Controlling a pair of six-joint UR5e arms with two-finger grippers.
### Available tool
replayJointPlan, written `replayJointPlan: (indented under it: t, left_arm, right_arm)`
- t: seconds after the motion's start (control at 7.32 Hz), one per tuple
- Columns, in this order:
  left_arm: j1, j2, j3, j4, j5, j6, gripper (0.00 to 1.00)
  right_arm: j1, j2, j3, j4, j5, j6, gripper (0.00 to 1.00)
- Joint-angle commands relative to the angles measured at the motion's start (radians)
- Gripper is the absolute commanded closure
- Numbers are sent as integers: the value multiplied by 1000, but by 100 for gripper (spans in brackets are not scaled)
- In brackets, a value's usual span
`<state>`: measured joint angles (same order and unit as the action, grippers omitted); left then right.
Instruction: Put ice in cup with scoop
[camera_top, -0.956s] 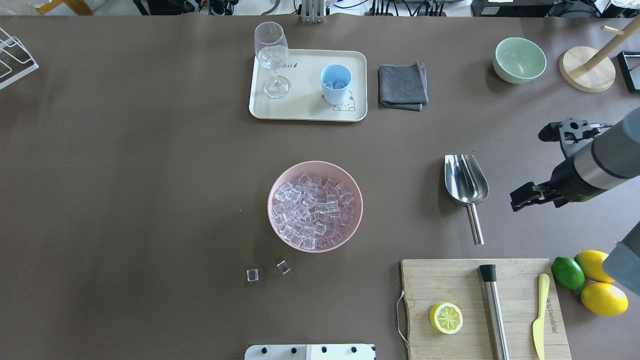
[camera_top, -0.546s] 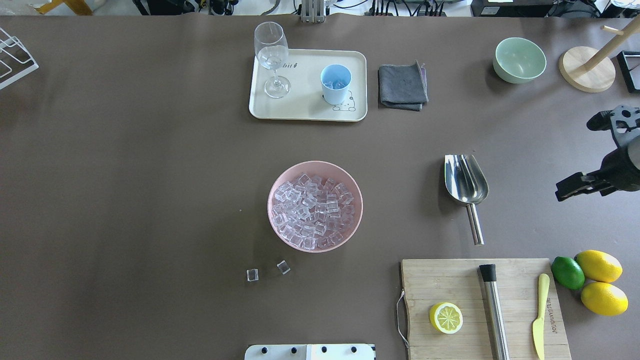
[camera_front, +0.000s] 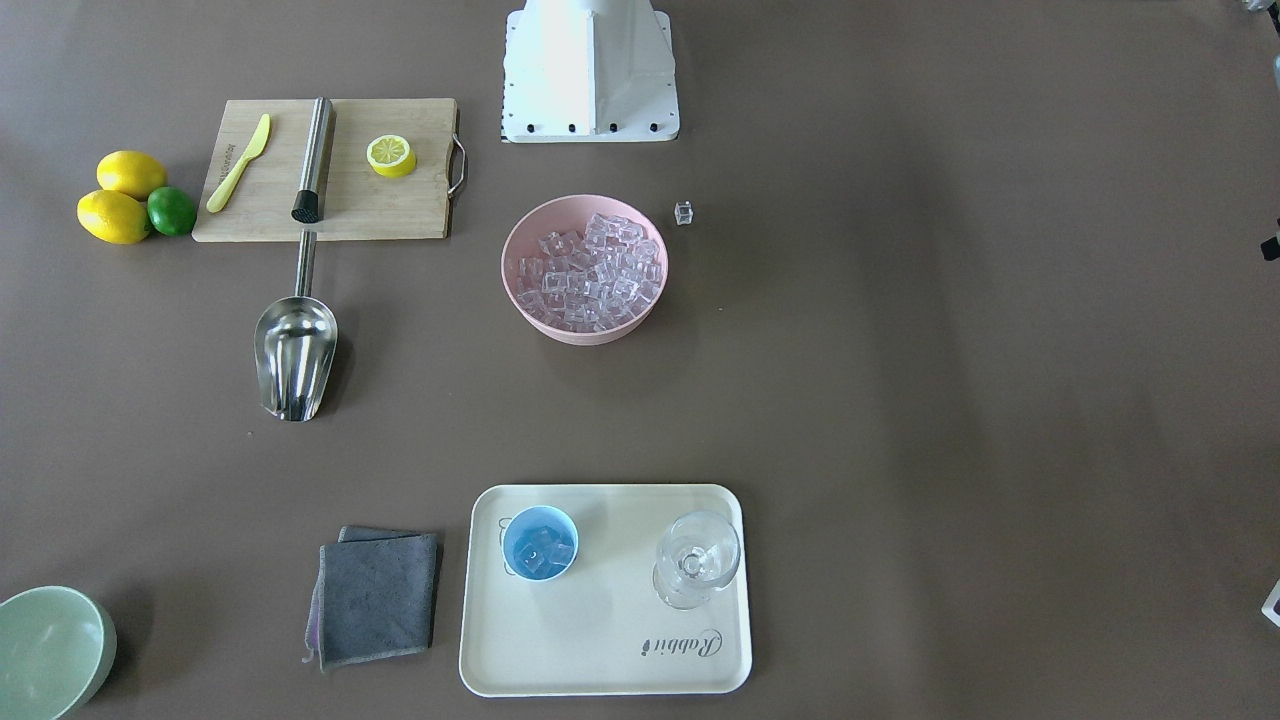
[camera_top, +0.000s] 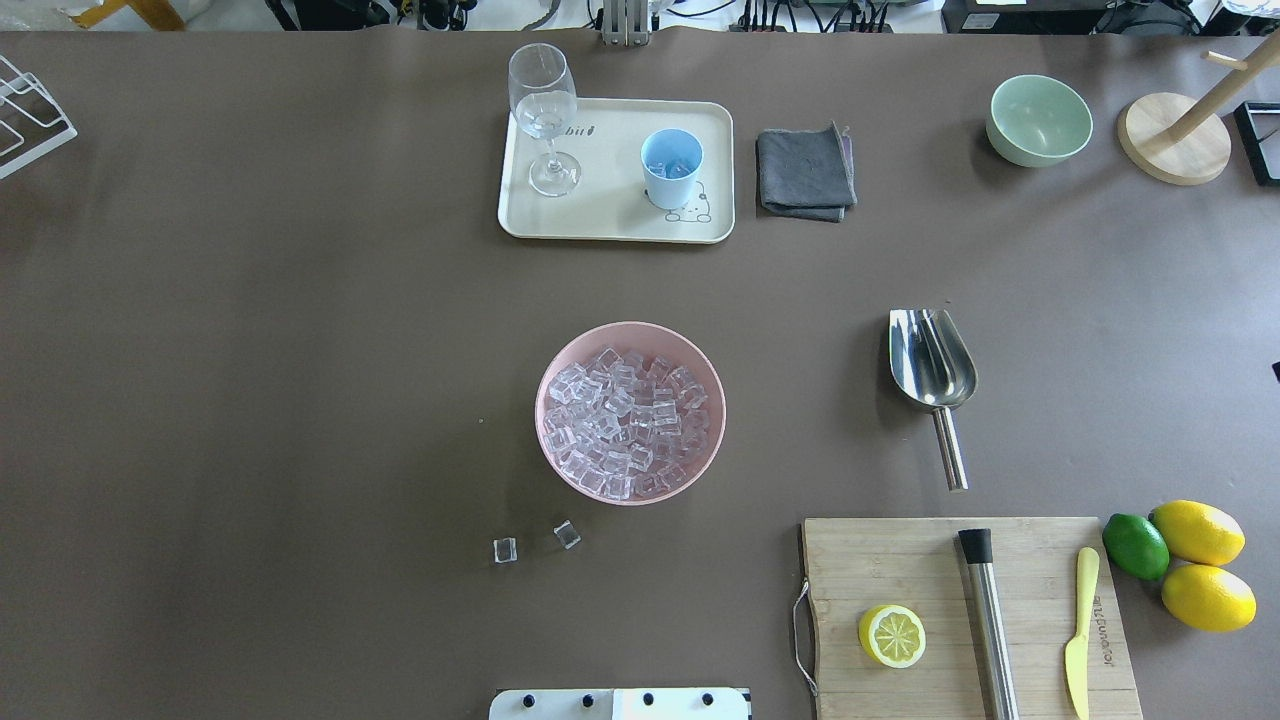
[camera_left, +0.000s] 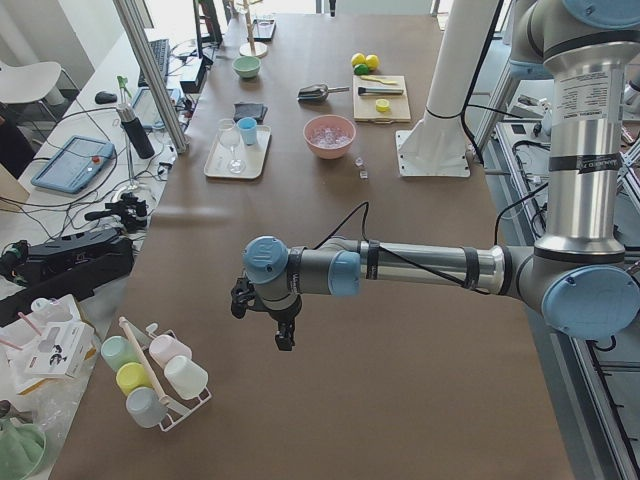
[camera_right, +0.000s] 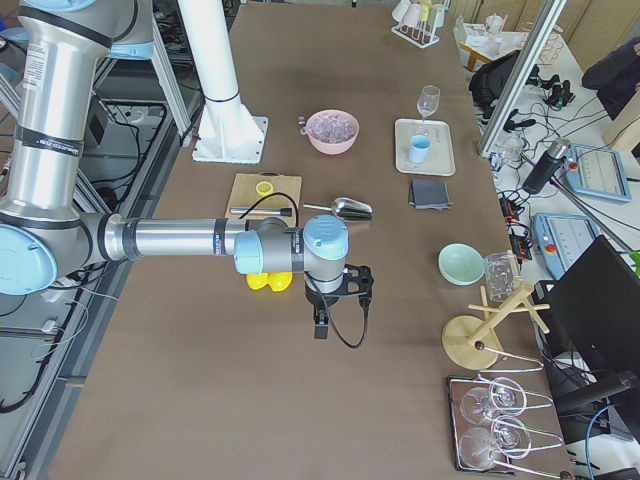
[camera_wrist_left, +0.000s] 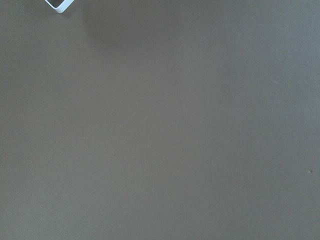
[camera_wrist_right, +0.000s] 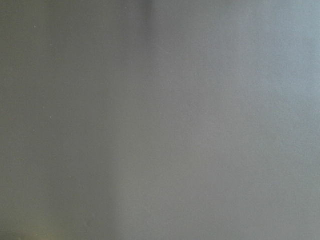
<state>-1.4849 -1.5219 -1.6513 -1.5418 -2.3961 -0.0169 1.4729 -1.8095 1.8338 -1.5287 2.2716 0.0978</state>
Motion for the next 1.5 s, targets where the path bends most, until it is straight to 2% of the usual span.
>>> replayJointPlan:
  t: [0.0, 0.14, 0.41, 1.37]
  left_arm:
    - [17, 0, 4, 0, 0, -2, 2]
    - [18, 11, 10, 0, 0, -2, 2]
    - [9, 12, 12, -1, 21, 0, 2]
    - [15, 14, 54, 0, 9, -5, 2]
  right_arm:
    - [61, 13, -53, -41, -15, -99, 0]
    - [61, 31, -56, -42, -35, -90, 0]
    - [60, 35, -65, -33, -30, -86, 0]
    - [58, 64, -88, -31, -9, -86, 0]
